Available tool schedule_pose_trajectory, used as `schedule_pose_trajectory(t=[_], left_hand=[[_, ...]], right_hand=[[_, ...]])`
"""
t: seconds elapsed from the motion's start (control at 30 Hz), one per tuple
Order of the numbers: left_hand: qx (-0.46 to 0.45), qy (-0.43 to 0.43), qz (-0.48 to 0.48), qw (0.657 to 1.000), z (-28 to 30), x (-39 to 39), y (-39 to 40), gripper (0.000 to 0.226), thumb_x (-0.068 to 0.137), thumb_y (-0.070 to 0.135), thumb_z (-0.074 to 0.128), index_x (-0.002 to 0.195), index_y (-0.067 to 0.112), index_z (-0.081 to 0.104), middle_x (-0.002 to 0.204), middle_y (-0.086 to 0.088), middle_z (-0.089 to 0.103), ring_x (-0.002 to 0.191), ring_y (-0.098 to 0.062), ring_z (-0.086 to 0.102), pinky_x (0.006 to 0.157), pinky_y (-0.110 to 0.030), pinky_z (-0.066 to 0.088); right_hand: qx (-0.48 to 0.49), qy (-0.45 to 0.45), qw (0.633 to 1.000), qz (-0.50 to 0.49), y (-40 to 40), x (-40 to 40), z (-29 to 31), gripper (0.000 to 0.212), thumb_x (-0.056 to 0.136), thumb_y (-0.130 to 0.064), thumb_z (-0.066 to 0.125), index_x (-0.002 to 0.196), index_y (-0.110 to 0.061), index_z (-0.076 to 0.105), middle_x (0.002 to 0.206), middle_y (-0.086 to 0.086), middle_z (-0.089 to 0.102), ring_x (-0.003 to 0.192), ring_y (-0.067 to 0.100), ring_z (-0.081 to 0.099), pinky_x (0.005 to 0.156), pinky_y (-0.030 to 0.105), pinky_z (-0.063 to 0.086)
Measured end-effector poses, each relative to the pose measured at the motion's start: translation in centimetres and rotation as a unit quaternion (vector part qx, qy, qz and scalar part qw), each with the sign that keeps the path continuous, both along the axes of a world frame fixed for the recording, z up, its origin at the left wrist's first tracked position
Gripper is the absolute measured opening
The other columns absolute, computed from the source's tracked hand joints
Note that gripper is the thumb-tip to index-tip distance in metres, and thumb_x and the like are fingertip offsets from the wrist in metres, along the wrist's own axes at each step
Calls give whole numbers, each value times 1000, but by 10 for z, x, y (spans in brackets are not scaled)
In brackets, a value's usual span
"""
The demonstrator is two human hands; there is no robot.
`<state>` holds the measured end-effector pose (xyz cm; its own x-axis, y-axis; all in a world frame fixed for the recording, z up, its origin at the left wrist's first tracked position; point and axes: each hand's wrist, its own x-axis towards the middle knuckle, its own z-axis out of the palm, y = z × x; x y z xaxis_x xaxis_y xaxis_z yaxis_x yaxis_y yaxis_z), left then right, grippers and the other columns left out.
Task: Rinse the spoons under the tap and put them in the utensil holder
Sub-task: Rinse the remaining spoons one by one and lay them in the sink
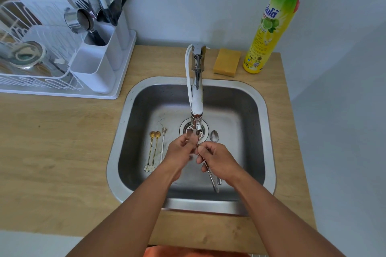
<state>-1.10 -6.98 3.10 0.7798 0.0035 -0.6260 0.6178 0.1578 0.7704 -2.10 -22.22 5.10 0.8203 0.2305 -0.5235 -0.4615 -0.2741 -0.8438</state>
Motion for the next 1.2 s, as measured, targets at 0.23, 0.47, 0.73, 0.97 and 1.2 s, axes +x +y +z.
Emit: schedule_pose_trajectory(t=[0.23,0.47,0.73,0.97,1.2], left_hand=[[169,-52,2,984,10,2,-2,36,103,49,55,90,25,78,75,12,74,72,1,67,67,-22,48],[185,-66,-57,979,7,-21,-6,35,110,37,43,101,30,76,84,16,79,82,2,74,82,-23,57],[160,-45,-38,985,12,-38,14,19,105,26,58,97,28,75,77,12,79,73,5,71,60,-5,46],[35,95,49,994,26,-7,8,31,99,41,62,86,17,77,65,4,68,69,-13,66,71,-33,52],[-102,176,-37,978,16,-28,21,28,97,49,67,101,23,79,83,5,72,94,-17,71,87,-46,62]], right_hand=[[-14,25,999,-17,10,2,-3,20,105,-21,54,97,-9,69,81,5,80,64,21,74,67,31,61],[-35,-2,996,-85,32,27,-1,25,102,-16,60,79,-14,70,73,0,75,69,18,75,76,46,65],[-41,32,989,-138,34,54,2,15,96,-13,70,101,-1,77,89,7,77,73,7,66,64,13,47],[-21,38,988,-145,39,36,-11,22,94,-20,74,91,2,74,67,-5,67,53,-1,56,62,18,47],[-30,55,983,-171,21,50,-1,13,95,-16,69,84,-18,74,54,-17,68,46,-7,56,48,12,37]])
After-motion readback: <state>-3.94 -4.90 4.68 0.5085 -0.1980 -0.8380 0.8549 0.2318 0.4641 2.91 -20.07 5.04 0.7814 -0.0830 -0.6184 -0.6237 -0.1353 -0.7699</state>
